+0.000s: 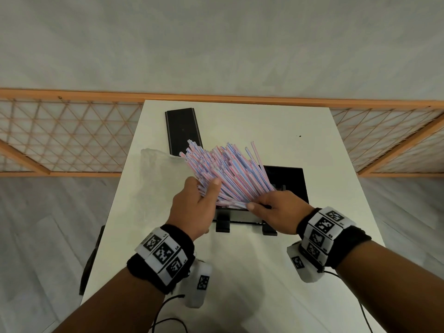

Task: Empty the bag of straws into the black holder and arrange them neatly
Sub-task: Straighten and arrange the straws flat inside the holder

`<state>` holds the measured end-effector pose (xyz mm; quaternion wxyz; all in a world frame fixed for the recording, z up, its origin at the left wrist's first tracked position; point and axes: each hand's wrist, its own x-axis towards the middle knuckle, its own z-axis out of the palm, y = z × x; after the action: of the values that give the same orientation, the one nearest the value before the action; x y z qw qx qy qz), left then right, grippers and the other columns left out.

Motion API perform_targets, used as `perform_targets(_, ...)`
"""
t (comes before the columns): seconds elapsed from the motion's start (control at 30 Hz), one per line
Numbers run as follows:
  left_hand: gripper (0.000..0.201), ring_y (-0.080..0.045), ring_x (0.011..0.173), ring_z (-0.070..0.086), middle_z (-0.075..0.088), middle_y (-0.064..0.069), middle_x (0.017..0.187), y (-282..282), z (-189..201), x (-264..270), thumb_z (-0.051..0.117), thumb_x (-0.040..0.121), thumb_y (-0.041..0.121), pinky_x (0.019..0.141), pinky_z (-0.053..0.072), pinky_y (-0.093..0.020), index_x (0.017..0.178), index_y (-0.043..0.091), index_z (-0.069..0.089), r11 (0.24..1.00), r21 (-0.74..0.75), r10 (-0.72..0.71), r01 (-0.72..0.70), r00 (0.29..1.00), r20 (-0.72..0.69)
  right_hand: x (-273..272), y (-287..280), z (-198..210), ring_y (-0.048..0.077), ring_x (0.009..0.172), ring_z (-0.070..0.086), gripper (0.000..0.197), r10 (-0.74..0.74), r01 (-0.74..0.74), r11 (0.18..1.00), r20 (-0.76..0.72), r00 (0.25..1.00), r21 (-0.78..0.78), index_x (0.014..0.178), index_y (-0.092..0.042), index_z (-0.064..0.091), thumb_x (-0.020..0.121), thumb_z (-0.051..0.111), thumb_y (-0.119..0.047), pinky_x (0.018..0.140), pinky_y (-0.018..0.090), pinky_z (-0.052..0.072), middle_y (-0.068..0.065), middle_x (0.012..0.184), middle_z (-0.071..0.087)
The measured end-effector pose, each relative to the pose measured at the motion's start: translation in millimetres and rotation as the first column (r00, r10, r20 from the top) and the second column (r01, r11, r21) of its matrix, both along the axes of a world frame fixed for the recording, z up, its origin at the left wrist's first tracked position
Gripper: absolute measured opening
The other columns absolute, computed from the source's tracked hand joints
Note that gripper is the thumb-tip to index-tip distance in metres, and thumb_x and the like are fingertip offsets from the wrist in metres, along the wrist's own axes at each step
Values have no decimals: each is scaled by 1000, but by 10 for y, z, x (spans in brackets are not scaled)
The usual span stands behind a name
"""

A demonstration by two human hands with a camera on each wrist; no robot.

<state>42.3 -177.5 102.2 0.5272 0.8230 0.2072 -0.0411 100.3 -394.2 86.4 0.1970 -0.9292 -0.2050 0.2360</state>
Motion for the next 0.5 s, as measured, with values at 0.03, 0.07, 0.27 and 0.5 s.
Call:
perform_targets(0.03, 41, -26, 72, 65, 63, 1, 82, -3, -3, 15, 49, 94, 64, 55, 57, -38, 92, 23, 48, 1000, -10, -5, 5, 1000, -3, -7, 14, 8, 13, 57, 50, 50, 0, 0, 1000, -13, 1000, 12, 63, -18, 48, 100, 44, -52, 55, 26, 37, -3, 58, 50)
perform_targets(0.07, 41, -27, 76, 65, 62, 3, 83, -6, -10, 27, 49, 93, 65, 64, 59, -42, 96, 24, 49, 1000, -9, -15, 15, 1000, -7, -15, 34, 12, 13, 56, 50, 50, -3, 3, 1000, -14, 1000, 21, 62, -19, 47, 100, 44, -50, 55, 26, 37, -3, 57, 50)
perform_targets(0.27, 45, -23, 91, 62, 63, 0, 104, -65, 16, 86, 49, 97, 56, 80, 50, -37, 116, 16, 44, 995, 54, -82, 82, 997, 6, -34, 146, 48, 13, 49, 57, 46, -31, 23, 990, 53, 998, 138, 59, -16, 54, 96, 57, -45, 53, 29, 49, 1, 52, 55)
perform_targets(0.5, 89, -14, 115, 54, 45, 0, 128, 74, -170, 70, 60, 73, 80, 96, 45, -32, 131, 14, 46, 999, 32, -27, 25, 999, 38, 54, -21, 45, 13, 67, 58, 52, -214, 213, 977, 70, 974, 20, 78, -19, 59, 76, 63, -72, 58, 26, 45, -3, 75, 63)
